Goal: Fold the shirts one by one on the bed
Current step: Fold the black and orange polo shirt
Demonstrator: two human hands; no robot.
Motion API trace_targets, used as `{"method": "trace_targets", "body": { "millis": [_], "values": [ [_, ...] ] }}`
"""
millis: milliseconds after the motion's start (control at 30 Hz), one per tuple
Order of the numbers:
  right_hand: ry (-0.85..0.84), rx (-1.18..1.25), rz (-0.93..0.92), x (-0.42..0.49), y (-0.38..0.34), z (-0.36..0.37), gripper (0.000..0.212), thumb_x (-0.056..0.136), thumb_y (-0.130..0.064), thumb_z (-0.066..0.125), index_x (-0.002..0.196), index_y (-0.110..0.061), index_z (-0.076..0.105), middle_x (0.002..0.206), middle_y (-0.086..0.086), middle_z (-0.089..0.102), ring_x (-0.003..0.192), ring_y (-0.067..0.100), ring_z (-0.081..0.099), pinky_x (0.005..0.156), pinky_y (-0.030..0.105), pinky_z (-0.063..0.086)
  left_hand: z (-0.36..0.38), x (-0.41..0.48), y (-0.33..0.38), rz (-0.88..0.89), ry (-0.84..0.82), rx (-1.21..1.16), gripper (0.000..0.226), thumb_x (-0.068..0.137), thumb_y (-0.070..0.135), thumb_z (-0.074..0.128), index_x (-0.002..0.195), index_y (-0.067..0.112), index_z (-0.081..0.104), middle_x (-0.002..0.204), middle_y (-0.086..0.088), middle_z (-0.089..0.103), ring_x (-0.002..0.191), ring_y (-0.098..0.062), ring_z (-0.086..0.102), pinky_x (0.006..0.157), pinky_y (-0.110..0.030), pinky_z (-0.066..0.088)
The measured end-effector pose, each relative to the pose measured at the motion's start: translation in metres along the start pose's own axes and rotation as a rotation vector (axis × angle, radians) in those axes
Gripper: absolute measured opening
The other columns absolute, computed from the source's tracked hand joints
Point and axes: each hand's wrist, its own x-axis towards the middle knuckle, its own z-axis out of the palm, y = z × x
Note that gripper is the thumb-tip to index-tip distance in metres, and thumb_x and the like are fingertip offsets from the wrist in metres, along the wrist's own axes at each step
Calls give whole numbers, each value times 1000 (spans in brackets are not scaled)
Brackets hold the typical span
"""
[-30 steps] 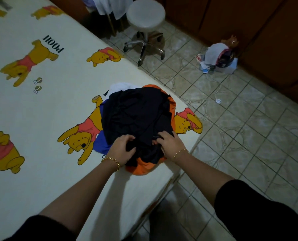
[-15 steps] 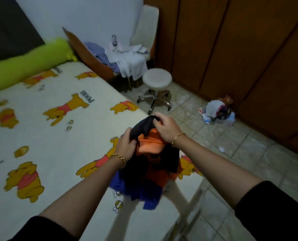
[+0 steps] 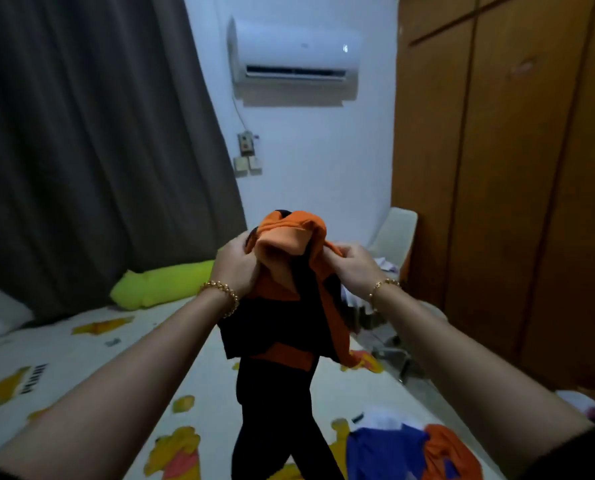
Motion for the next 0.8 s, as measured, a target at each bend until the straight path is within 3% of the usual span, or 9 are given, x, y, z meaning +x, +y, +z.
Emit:
{"method": "trace_targets", "body": {
  "millis": [100,167,367,433,500,567,633,733,800],
  "values": [
    [148,11,-61,0,-68,43,44,95,-31,54,56,-12,47,54,-2,38,47,5,32,52,29,24,-91,3,-25,-26,160,20,18,89,16,49,90,4,62,92,-14,65,82,-25,55,65,-32,37],
    [176,36,-81,-1,-111,71,44,98,-31,50,58,-13,47,54,-1,40,49,8,35,50,28,25,-149,-3,-47,-57,201,32,20,91,9,46,102,9,62,99,-10,64,86,-22,54,67,-30,41],
    [-59,97,-138,-27,-197,167,39,87,-37,50,86,1,60,81,17,59,75,25,58,68,36,43,-283,-42,-72,-93,20,-16,29,84,41,54,103,21,47,100,-5,60,90,-21,56,82,-39,48],
    [-157,206,-154,-39,-221,189,24,77,-30,49,84,-7,54,79,11,52,74,22,52,65,34,39,-320,-55,-72,-103,24,-65,37,72,49,49,99,24,45,103,-8,60,90,-22,55,83,-39,46],
    [-277,285,-130,-44,-241,200,32,63,-22,50,92,-9,49,74,5,44,64,15,44,57,27,32,-354,-62,-75,-103,7,-28,40,71,41,54,105,23,44,107,-9,57,93,-23,54,81,-37,47],
    [-353,214,-169,-45,-257,209,40,60,-21,55,98,-11,48,77,3,48,67,12,48,58,23,38,-385,-66,-80,-83,-52,180,48,69,27,58,112,18,41,113,-8,48,98,-23,51,75,-33,47],
    [-347,-62,-305,-48,-269,217,44,66,-26,68,103,-17,46,88,2,53,78,14,54,66,22,44,-406,-73,-87,-53,-100,478,59,67,21,65,118,18,35,117,-6,37,110,-24,44,86,-35,46],
    [-241,-583,-555,-49,-279,231,51,68,-41,79,98,-28,39,92,-3,46,80,11,48,63,19,38,-420,-85,-96,35,-89,959,82,62,33,78,126,23,27,119,-2,30,117,-22,36,100,-38,36],
    [-172,-733,-622,-49,-285,242,48,70,-49,76,94,-28,40,89,-4,42,77,10,45,66,21,38,-423,-89,-99,67,-95,1187,97,58,43,81,132,24,22,123,-2,28,120,-22,33,102,-38,31]
  ]
}}
